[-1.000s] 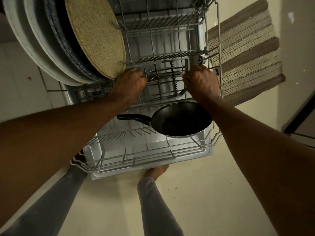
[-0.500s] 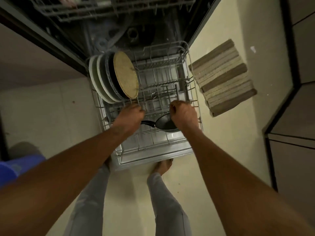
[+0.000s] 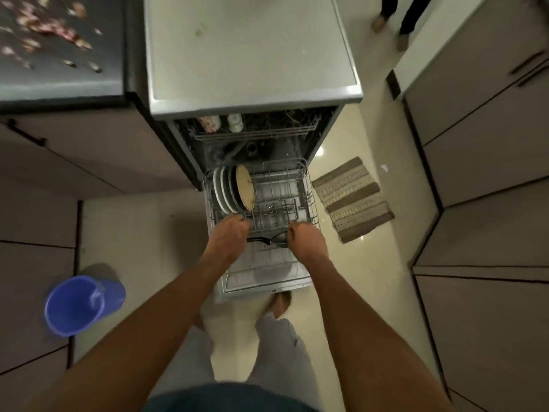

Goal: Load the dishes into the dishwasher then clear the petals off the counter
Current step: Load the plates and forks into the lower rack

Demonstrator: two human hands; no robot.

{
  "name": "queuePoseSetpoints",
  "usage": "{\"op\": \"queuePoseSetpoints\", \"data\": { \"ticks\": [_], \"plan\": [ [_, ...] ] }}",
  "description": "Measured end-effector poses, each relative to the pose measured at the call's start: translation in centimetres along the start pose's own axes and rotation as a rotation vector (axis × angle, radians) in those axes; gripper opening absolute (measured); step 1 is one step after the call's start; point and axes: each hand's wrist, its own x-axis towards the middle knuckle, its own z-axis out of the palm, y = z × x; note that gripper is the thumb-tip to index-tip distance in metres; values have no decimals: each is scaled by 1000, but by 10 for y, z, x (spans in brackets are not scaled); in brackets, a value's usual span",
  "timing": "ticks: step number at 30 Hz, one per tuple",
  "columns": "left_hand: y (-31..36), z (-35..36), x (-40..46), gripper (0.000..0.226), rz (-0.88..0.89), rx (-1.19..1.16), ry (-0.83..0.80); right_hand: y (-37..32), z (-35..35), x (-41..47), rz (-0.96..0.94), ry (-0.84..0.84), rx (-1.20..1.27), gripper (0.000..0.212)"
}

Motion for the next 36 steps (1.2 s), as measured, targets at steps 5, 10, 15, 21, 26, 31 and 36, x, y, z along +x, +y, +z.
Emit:
{"op": "queuePoseSetpoints", "data": {
  "ticks": [5, 10, 15, 21, 26, 31, 36],
  "plan": [
    [-42, -47, -57, 29, 60, 59, 33, -87, -11, -42, -61, 71, 24, 25],
    [-117, -87, -120, 17, -70, 114, 41, -193, 4, -70, -135, 67, 53, 21],
    [-204, -125, -179, 11, -177, 144, 130, -302, 12, -86, -295, 62, 53, 23],
    [-282, -165, -226, 13, -376, 117, 228, -407, 13, -93, -492, 86, -23, 27],
    [-327, -185, -246, 18, -484, 66, 321, -476, 10, -76, -632, 73, -107, 27],
    [-375, -201, -247, 19, -556, 78, 361, -546, 2, -49, -725, 71, -110, 26],
    [-444, -227, -227, 19, -640, 79, 348, -620, 0, -1, -823, 67, -130, 26]
  ]
}}
